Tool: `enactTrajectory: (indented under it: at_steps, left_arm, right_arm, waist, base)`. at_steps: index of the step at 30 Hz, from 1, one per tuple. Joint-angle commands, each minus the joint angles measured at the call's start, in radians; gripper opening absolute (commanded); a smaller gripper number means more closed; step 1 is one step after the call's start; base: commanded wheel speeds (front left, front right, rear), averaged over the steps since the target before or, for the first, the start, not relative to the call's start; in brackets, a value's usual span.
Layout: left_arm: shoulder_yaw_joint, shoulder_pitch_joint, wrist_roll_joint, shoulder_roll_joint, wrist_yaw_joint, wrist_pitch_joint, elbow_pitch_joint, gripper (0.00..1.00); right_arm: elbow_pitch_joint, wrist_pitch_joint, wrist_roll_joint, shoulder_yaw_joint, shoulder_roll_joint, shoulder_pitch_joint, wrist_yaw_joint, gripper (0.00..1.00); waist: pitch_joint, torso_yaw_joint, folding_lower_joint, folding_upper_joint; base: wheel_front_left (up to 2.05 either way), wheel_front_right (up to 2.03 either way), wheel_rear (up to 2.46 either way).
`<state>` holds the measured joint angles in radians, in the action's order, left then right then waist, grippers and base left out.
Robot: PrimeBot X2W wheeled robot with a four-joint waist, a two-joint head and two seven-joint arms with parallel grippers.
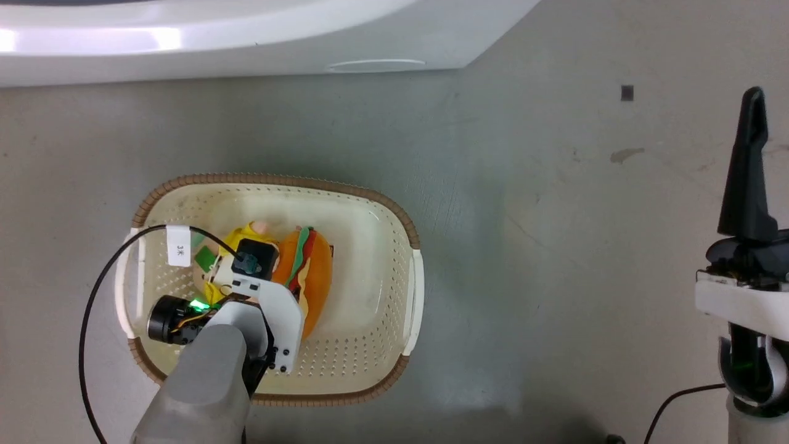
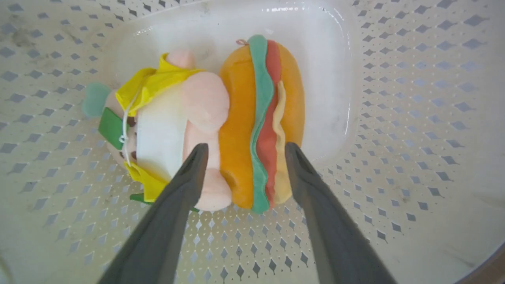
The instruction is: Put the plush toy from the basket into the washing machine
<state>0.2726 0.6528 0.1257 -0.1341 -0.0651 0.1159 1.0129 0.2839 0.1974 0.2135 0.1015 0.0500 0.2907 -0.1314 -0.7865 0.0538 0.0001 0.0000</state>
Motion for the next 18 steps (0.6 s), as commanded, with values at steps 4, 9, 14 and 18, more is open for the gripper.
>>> enactTrajectory:
  at_steps: [4,9,14,18]
  left_arm:
    - [0.018,0.051,0.015,-0.008,-0.007,0.011,0.055,1.0]
    - [0.037,0.091,0.027,-0.012,-0.01,0.014,0.106,1.0]
    - [0.057,0.132,0.038,-0.016,-0.013,0.015,0.157,1.0]
    - [0.074,0.162,0.047,-0.018,-0.014,0.013,0.198,1.0]
  right_arm:
    - [0.023,0.019,0.018,0.008,0.0,0.043,0.001,1.0]
    - [0.038,0.03,0.033,0.014,0.0,0.063,0.001,1.0]
    - [0.052,0.04,0.045,0.021,0.0,0.082,0.001,1.0]
    - [0.064,0.048,0.052,0.025,0.0,0.095,0.001,1.0]
  waist:
    - [-0.046,0.01,-0.0001,0.0]
    - [-0.091,0.017,-0.0001,0.0]
    - [-0.135,0.022,-0.0001,0.0]
    - [-0.169,0.024,-0.0001,0.0]
  base:
    - [0.0,0.0,0.0]
    - [0.0,0.0,0.0]
    - [0.0,0.0,0.0]
    - [0.0,0.0,0.0]
